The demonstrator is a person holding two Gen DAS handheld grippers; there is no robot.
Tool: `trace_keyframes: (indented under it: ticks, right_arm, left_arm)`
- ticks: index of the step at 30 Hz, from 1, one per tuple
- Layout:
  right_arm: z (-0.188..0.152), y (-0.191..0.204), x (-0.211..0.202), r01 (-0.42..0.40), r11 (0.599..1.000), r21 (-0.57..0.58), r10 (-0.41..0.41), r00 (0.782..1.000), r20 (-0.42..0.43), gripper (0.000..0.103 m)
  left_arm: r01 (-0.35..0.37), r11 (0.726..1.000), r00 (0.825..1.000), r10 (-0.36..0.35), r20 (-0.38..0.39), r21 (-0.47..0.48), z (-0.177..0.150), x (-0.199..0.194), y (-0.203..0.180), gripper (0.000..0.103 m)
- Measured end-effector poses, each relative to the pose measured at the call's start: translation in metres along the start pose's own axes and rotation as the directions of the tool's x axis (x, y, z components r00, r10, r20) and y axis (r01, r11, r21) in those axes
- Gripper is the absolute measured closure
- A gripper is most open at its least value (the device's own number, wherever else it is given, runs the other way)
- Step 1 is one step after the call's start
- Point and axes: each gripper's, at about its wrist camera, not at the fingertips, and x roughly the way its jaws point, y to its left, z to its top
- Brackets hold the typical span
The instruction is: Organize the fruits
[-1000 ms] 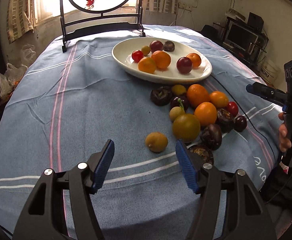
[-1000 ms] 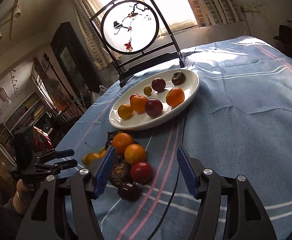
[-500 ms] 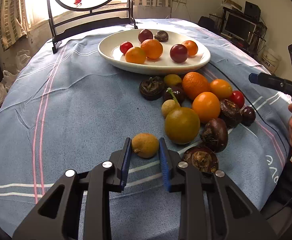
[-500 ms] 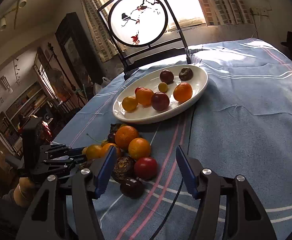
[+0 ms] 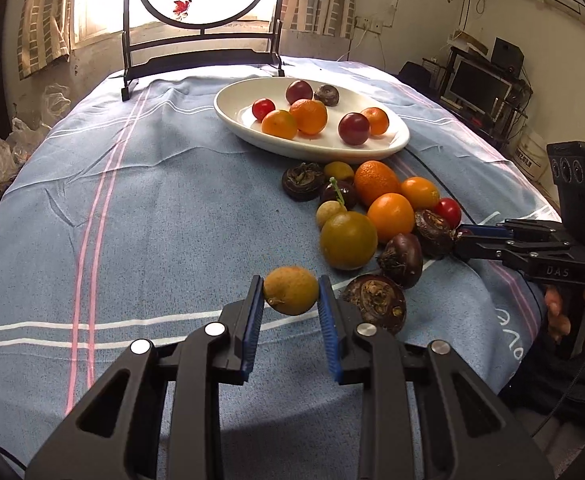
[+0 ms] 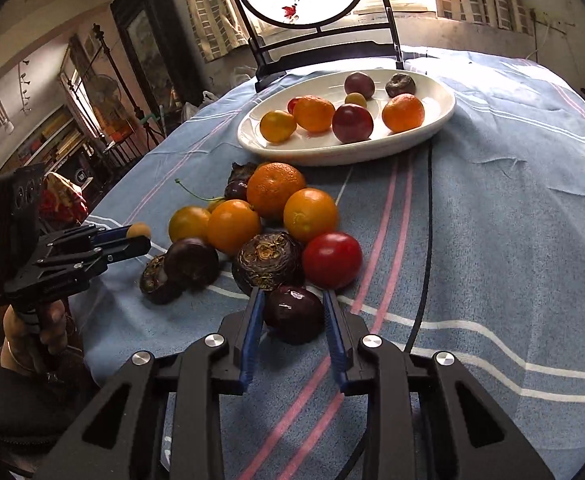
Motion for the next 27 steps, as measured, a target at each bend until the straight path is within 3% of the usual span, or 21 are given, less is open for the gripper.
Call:
trace_keyframes:
  ticks: [7, 14, 21, 27]
  right_arm:
    - [-0.003, -0.002, -0.016, -0.052, 0.998, 0.029, 0.051, 0.998, 0.032, 0.073]
    - [0.017, -0.02, -0.051, -0.124, 0.989, 0.086, 0.11, 0.982, 0.151, 0.073]
    - [0.081, -0.045, -0.056, -0.154, 0.981, 0.12, 0.122, 0.963, 0.241, 0.073]
    - [0.144, -0.068, -0.011, -0.147, 0.975, 0.165, 0.105, 0.965, 0.24, 0.073]
  left_arm:
    - [0.011, 1.0, 1.0, -0.011, 0.015, -0.015, 0.001, -0.006, 0.001, 0.077]
    - [0.038, 0.999, 0.997, -0.037, 0.06, -0.009, 0.022, -0.018, -0.005, 0.077]
    - [0.084, 0.996, 0.994, -0.086, 0.066, 0.033, 0.082, 0.004, -0.021, 0.077]
    - [0.101, 0.993, 0.994, -0.103, 0.021, 0.064, 0.136, 0.054, -0.04, 0.077]
